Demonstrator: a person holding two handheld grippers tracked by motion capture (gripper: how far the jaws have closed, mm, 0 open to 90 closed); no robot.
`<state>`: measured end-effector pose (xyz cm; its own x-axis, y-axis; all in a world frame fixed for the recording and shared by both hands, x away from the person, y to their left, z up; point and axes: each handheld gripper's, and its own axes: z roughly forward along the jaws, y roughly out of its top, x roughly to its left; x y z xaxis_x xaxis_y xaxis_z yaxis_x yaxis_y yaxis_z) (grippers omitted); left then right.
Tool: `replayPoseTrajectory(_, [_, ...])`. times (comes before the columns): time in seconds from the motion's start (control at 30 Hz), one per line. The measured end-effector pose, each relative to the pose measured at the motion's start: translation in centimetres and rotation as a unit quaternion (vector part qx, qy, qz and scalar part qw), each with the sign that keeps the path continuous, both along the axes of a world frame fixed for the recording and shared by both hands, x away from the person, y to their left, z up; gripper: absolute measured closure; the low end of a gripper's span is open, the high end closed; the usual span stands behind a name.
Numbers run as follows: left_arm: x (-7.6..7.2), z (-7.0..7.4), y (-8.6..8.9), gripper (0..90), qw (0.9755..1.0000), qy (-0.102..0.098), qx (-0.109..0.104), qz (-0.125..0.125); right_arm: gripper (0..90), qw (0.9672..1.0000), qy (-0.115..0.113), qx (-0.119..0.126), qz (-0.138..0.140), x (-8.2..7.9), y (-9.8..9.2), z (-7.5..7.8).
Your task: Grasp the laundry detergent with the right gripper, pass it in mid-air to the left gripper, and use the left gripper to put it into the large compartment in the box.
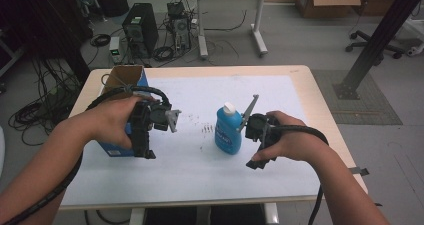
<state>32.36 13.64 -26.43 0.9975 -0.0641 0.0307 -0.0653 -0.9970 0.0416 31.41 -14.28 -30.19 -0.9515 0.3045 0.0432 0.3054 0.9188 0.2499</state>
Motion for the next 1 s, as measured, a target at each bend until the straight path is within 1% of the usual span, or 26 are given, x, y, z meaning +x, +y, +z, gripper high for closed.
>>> replayPoseTrajectory(0.1, [-0.1,-0.1,-0.2,0.2,1.0,0.0,-0.001,-0.003,5.0,1.0,-0.002,0.005,-0.006,0.1,-0.3,-0.4])
replayPoseTrajectory(0.2, [-0.1,-0.2,-0.5,0.2,1.0,0.002,0.003,-0.007,5.0,0.9994,-0.01,0.022,-0.023,0.3,-0.8,-1.2])
replayPoseTrajectory(0.23, [-0.1,-0.2,-0.5,0.2,1.0,0.002,0.003,-0.007,5.0,0.9994,-0.01,0.022,-0.023,0.3,-0.8,-1.2])
replayPoseTrajectory(0.33, [-0.1,-0.3,-0.6,0.2,1.0,0.002,0.003,-0.008,5.0,0.9984,-0.012,0.04,-0.038,0.5,-1.1,-2.5])
replayPoseTrajectory(0.37, [-0.1,-0.3,-0.6,0.2,1.0,0.002,0.003,-0.008,5.0,0.9984,-0.012,0.04,-0.038,0.5,-1.1,-2.5])
replayPoseTrajectory(0.4, [-0.1,-0.4,-0.6,0.2,1.0,0.004,0.003,-0.008,5.1,0.9977,-0.016,0.049,-0.045,0.7,-1.3,-3.1])
replayPoseTrajectory(0.47, [-0.1,-0.4,-0.5,0.2,1.0,0.004,0.004,-0.007,4.7,0.9964,-0.021,0.06,-0.056,0.9,-1.5,-3.6])
replayPoseTrajectory(0.53, [-0.1,-0.5,-0.4,0.2,1.0,0.004,0.003,-0.006,4.6,0.9948,-0.026,0.073,-0.066,1.1,-1.8,-4.1])
replayPoseTrajectory(0.57, [-0.1,-0.5,-0.4,0.2,1.0,0.004,0.002,-0.005,4.4,0.9935,-0.028,0.081,-0.075,1.2,-2.0,-4.4])
replayPoseTrajectory(0.7, [-0.1,-0.6,-0.1,0.2,1.0,0.006,-0.003,-0.001,4.3,0.9899,-0.04,0.1,-0.093,1.5,-2.5,-5.2])
replayPoseTrajectory(0.73, [-0.1,-0.6,-0.1,0.2,1.0,0.006,-0.003,-0.001,4.3,0.9899,-0.04,0.1,-0.093,1.5,-2.5,-5.2])
replayPoseTrajectory(0.77, [-0.1,-0.7,0.0,0.2,1.0,0.006,-0.003,0.0,4.1,0.9883,-0.043,0.106,-0.1,1.5,-2.7,-5.5])
replayPoseTrajectory(0.8, [-0.1,-0.7,0.0,0.2,1.0,0.007,-0.003,0.001,3.7,0.9859,-0.053,0.116,-0.109,1.6,-2.9,-5.9])
replayPoseTrajectory(0.87, [-0.1,-0.9,0.1,0.2,1.0,0.008,-0.003,0.001,3.1,0.9834,-0.06,0.125,-0.117,1.7,-3.2,-6.2])
replayPoseTrajectory(0.9, [-0.1,-0.9,0.1,0.2,1.0,0.008,-0.003,0.001,3.1,0.9834,-0.06,0.125,-0.117,1.7,-3.2,-6.2])
replayPoseTrajectory(0.93, [-0.1,-0.9,0.0,0.2,1.0,0.009,-0.001,0.0,3.2,0.98,-0.068,0.138,-0.127,1.8,-3.3,-6.6])
replayPoseTrajectory(1.0, [-0.1,-0.9,0.0,0.2,1.0,0.009,-0.002,-0.001,3.1,0.9779,-0.07,0.145,-0.133,1.8,-3.4,-7.0])
